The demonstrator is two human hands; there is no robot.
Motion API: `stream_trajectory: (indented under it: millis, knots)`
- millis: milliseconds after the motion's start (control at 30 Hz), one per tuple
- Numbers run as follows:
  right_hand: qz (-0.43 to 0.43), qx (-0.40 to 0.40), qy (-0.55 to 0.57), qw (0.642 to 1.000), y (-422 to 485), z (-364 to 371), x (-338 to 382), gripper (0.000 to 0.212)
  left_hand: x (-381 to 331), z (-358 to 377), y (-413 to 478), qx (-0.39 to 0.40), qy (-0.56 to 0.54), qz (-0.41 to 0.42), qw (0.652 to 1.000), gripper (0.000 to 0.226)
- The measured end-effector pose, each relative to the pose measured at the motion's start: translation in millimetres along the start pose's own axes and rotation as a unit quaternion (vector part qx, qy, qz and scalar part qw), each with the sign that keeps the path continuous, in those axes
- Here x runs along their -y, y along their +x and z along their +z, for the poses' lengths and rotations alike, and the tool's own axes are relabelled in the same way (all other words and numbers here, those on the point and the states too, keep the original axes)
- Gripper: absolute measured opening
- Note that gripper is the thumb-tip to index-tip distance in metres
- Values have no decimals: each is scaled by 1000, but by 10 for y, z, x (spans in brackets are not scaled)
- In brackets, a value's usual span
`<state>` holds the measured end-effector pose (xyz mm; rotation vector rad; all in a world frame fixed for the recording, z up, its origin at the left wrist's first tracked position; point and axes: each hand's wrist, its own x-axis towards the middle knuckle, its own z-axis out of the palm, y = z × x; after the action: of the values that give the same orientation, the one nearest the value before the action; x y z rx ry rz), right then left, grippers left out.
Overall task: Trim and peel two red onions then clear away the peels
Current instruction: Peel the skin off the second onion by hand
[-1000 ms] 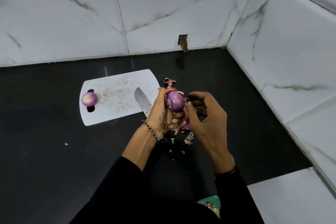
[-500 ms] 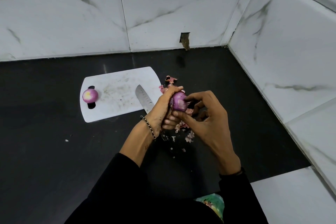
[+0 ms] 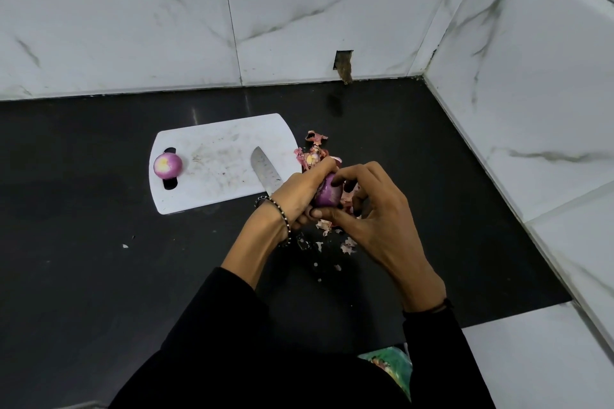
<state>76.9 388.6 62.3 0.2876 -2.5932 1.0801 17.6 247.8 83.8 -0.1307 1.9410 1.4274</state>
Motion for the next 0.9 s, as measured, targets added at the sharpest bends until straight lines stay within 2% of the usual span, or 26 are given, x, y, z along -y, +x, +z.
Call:
stream_trajectory:
  millis: [100,233,367,733,900]
  knots:
    - [-4,15,-3,1000,-14,41,-35,34,17,-20,27,9,-3,-14,1000,66]
    - [25,-12,36,999,-28,58,-22,38,41,-31,67,33,-10,-29,999,73]
    - [24,-12,48,999,-27,31,-16,40,37,-31,76,32,-7,-28,999,69]
    - [3,22,-2,1000,-12,43,-81,48,0,10,54,-44,46,-20,998,61]
    - [-3,28,-16,999,5,48,-100,42,10,17,56,-41,39,-26,998,65]
